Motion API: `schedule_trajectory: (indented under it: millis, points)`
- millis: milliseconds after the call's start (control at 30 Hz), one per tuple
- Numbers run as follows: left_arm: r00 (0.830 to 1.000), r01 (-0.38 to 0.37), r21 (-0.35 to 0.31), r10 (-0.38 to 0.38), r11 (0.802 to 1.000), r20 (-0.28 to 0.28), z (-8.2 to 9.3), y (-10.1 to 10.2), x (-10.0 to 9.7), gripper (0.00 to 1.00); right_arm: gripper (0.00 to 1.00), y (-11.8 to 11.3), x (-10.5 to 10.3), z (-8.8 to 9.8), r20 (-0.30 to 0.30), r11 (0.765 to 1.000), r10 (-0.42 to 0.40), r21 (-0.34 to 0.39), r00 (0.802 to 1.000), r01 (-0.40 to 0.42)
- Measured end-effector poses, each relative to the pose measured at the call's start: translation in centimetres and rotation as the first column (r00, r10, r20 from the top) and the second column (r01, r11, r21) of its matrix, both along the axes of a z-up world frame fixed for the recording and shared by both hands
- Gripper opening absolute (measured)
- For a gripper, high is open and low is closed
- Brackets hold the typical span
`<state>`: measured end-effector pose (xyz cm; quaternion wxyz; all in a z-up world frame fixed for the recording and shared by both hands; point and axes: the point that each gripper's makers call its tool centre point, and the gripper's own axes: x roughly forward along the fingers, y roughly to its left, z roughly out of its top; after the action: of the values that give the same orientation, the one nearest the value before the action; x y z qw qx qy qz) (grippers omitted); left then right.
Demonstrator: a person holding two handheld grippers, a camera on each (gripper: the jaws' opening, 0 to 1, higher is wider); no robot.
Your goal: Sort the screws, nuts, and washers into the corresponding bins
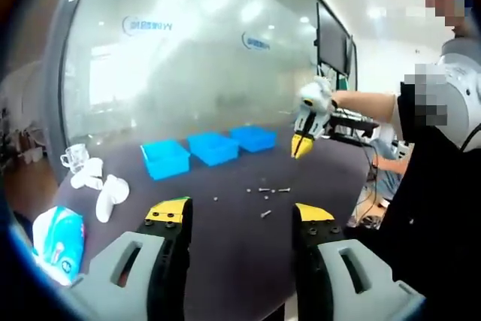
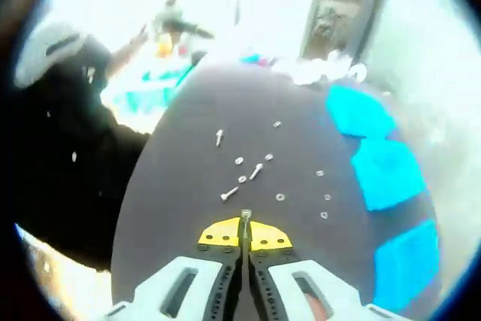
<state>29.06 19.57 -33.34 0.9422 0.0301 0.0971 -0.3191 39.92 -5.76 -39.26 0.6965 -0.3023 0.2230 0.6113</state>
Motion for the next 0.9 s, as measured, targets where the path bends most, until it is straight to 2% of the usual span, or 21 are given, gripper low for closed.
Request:
schedule_trajectory:
  millis: [100,200,233,367,400,500,533,567,667,733,867,900]
  points:
    - [1.0,-0.005,-0.007,0.006,1.0,0.021,0.5,0.0,0.0,0.52,0.0,-0.7,-0.1,1.0,0.011,0.99,-0.078,0.117,0.997,0.077]
    - [0.999,-0.023,-0.01,0.023,1.0,0.047,1.0,0.1,0.2,0.52,0.0,-1.7,-0.6,1.7,0.023,0.96,-0.161,0.234,0.987,0.151]
    - [0.998,-0.027,-0.031,0.028,0.999,0.052,1.3,0.1,0.2,0.52,0.0,-2.1,-0.5,1.9,0.018,0.946,-0.186,0.273,0.982,0.174]
    - [0.998,-0.028,-0.034,0.03,0.999,0.053,1.1,0.0,0.1,0.52,0.0,-3.8,-1.2,2.4,0.024,0.901,-0.254,0.37,0.967,0.228]
    - [0.998,-0.029,-0.035,0.031,0.999,0.053,1.0,0.0,0.1,0.52,0.0,-4.1,-1.5,2.7,0.017,0.884,-0.273,0.399,0.962,0.243]
    - [0.998,-0.036,-0.044,0.039,0.998,0.054,0.8,0.1,0.1,0.52,0.0,-5.0,-2.2,3.9,0.003,0.812,-0.332,0.509,0.943,0.284]
    - [0.998,-0.04,-0.05,0.042,0.998,0.055,0.7,0.1,0.1,0.52,0.0,-5.3,-2.3,4.0,0.003,0.801,-0.351,0.519,0.936,0.298]
    - [0.997,-0.042,-0.055,0.045,0.998,0.055,0.6,0.2,0.1,0.52,0.0,-5.7,-2.4,4.2,0.022,0.788,-0.378,0.533,0.926,0.308]
    - [0.997,-0.051,-0.068,0.054,0.996,0.056,0.5,0.4,0.0,0.52,0.0,-6.4,-3.1,5.2,0.044,0.726,-0.451,0.598,0.891,0.338]
    - [0.996,-0.056,-0.084,0.061,0.995,0.058,0.5,0.5,-0.1,0.52,0.0,-6.6,-3.6,5.5,0.055,0.702,-0.485,0.619,0.873,0.351]
    - [0.996,-0.063,-0.096,0.069,0.993,0.06,0.5,0.9,-0.3,0.52,0.0,-7.1,-3.5,5.8,0.073,0.654,-0.57,0.643,0.818,0.398]
    - [0.996,-0.064,-0.097,0.07,0.993,0.061,0.5,0.9,-0.3,0.52,0.0,-7.2,-3.5,5.7,0.077,0.651,-0.582,0.642,0.81,0.406]
